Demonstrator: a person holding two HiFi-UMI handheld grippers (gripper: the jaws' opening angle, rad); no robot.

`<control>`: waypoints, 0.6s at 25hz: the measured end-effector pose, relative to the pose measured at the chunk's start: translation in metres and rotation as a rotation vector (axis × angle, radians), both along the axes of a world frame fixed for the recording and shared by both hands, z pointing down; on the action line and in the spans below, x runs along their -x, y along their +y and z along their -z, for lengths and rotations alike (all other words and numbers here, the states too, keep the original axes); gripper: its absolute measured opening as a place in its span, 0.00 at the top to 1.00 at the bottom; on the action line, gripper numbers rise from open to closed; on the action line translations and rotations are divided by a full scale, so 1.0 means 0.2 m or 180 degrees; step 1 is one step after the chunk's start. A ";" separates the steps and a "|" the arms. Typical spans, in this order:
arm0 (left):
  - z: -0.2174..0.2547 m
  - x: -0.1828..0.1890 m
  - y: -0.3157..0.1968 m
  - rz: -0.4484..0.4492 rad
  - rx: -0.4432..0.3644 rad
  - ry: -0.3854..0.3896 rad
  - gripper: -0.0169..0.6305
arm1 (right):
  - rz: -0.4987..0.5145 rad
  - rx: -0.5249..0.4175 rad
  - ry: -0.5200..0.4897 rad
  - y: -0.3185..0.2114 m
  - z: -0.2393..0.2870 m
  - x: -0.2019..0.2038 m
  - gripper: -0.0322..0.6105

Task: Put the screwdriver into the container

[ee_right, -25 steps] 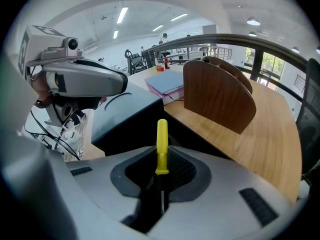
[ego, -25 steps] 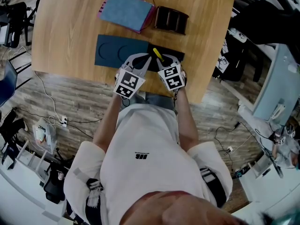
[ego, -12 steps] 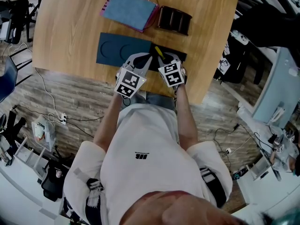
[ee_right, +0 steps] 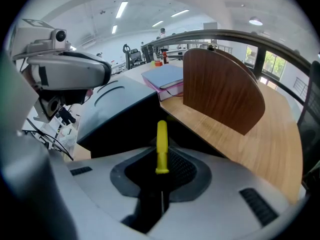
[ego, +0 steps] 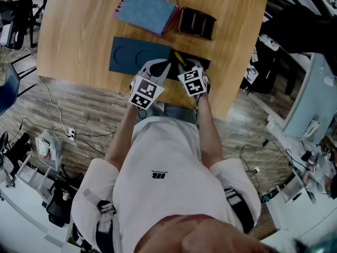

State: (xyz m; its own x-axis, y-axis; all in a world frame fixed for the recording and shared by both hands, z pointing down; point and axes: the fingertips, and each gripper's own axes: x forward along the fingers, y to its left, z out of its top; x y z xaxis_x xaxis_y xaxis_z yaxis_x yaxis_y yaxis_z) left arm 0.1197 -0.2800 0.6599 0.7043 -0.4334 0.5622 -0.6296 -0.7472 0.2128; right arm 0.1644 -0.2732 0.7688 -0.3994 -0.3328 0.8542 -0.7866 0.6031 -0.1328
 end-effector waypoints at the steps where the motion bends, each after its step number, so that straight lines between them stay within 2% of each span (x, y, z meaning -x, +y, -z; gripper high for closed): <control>1: 0.00 0.00 0.00 -0.0005 -0.0002 0.0002 0.96 | 0.0008 -0.0015 0.0018 0.00 0.00 0.00 0.85; 7: 0.02 0.01 0.01 -0.0034 -0.0028 0.0018 0.97 | 0.0037 -0.0079 0.0079 0.00 0.01 0.00 0.83; 11: 0.04 0.02 0.02 -0.0058 -0.0060 0.0016 0.96 | -0.0031 -0.0170 0.0049 0.00 0.03 0.00 0.78; 15: 0.07 0.03 0.03 -0.0088 -0.0101 0.0018 0.96 | -0.0106 -0.0229 0.0036 0.01 0.07 -0.01 0.77</control>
State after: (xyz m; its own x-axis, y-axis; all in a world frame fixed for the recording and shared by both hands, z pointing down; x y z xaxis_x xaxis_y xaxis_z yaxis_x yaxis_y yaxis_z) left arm 0.1139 -0.2737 0.6454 0.7194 -0.4314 0.5444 -0.6076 -0.7706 0.1922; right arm 0.1658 -0.2715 0.7553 -0.3776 -0.4064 0.8320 -0.8075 0.5843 -0.0811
